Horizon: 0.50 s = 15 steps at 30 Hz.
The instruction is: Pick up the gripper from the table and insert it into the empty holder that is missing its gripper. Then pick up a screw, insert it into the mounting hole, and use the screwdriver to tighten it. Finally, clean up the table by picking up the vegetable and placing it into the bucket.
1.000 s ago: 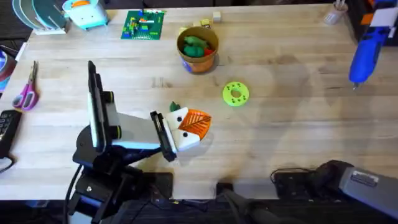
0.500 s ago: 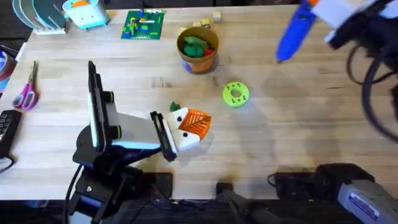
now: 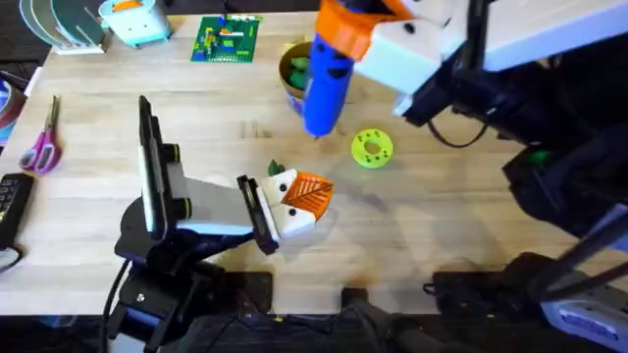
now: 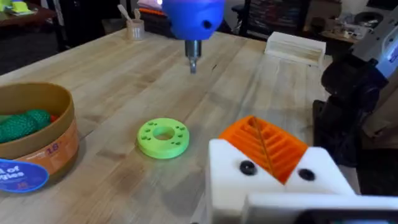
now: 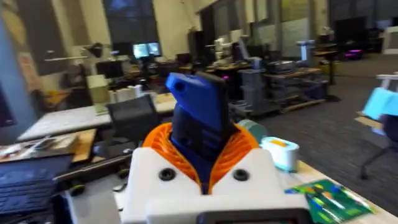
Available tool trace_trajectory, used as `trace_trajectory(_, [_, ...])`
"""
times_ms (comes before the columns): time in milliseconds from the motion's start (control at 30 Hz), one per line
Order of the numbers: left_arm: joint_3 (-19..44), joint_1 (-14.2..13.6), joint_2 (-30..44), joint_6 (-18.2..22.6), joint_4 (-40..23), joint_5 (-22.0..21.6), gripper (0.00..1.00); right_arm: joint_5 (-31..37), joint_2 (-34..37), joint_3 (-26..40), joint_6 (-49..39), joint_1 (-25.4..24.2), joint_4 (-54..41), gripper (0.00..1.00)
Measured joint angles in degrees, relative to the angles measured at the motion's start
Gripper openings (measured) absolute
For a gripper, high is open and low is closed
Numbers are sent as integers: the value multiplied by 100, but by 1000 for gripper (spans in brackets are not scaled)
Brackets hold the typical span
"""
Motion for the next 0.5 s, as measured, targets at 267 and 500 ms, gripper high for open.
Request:
trace_trajectory(267, [0, 0, 0, 0, 0, 0, 8, -4, 689, 0, 365, 637, 1152, 23])
trace_trajectory(500, [0, 0, 0, 0, 0, 0, 8, -7, 1041, 0, 651, 889, 1331, 23])
